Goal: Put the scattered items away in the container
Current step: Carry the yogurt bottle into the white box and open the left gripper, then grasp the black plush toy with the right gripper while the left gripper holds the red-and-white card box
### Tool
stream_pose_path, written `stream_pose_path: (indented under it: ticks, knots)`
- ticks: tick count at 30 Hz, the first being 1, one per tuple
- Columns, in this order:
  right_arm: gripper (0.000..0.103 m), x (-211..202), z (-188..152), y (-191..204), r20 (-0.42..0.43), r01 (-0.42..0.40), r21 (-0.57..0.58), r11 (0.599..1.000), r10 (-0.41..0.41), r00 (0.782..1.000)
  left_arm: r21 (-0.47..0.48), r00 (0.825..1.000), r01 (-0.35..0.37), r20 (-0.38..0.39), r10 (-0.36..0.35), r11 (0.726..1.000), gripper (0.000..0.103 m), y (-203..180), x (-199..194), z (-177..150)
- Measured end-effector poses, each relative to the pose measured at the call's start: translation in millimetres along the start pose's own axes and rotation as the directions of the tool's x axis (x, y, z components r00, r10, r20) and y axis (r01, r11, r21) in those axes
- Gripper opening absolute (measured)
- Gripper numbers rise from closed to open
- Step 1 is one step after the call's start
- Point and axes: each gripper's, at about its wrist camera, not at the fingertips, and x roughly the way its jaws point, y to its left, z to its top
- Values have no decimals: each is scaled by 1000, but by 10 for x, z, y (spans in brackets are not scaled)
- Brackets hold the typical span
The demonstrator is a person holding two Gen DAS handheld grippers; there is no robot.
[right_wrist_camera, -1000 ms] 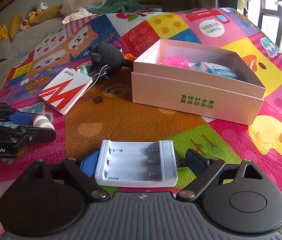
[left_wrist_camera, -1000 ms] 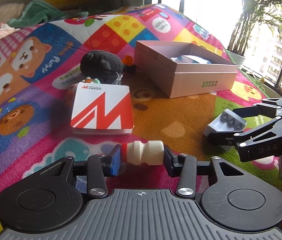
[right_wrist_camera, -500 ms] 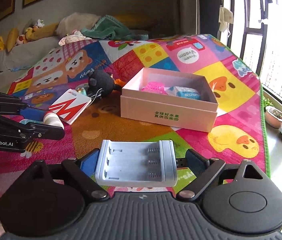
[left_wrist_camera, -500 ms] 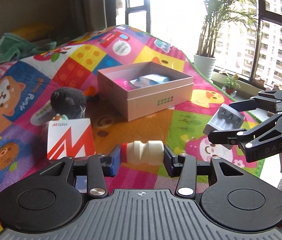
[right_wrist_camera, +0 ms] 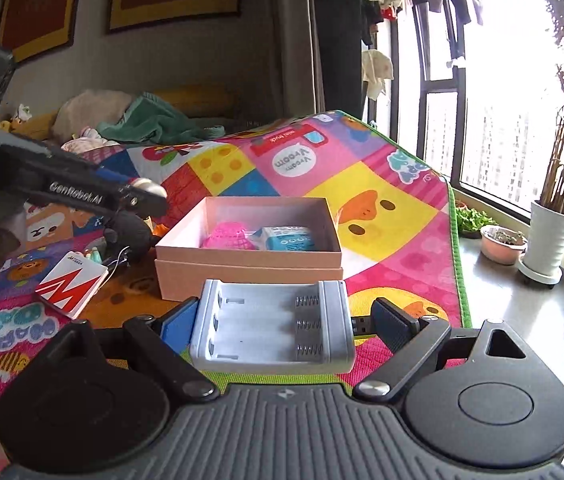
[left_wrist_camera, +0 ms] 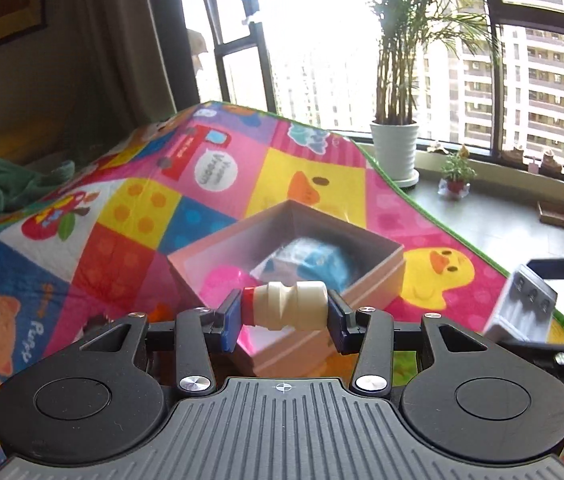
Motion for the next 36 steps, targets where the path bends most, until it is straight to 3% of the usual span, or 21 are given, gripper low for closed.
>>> stream_pose_path:
  ticks: [4, 7, 9, 11, 15, 21, 26, 31, 36]
  knots:
    - [91, 113, -11, -53, -33, -4, 19, 1000, 4, 999, -62, 999, 51, 1, -51, 997, 51, 114, 377, 213]
    - [91, 176, -24, -37, -59, -4, 4, 1000, 4, 998, -119, 998, 64, -7, -66, 991, 70, 214, 512, 175]
    - [91, 218, -26, -28, -76, -7, 1, 1000, 7, 997, -138, 998, 58, -7, -60, 989, 89, 262, 486, 77]
    - [91, 260, -23, -19, -91, -16, -5, 1000, 16, 996, -149, 999, 49, -16, -52, 988, 99, 308, 404, -66]
    - [91, 322, 31, 8, -107, -27, -54, 998, 21, 994, -180, 997, 11, -79, -26, 984, 101, 411, 201, -419]
    - [91, 605, 401, 96, -76, -83, -82, 993, 76, 994, -152, 995, -38, -100, 23, 988, 103, 402, -247, -884]
    - [91, 1051, 756, 276, -25, -81, -102, 991, 79, 997, -238, 990, -99, -126, 71, 966, 103, 527, -402, -1212]
    - [100, 1342, 942, 288, -12, -115, -78, 990, 115, 993, -248, 980, -185, -120, 159, 951, 103, 613, -527, -1416]
    - [100, 1292, 979, 320, -18, -103, -59, 993, 102, 995, -290, 977, -192, -143, 156, 937, 103, 754, -462, -1504]
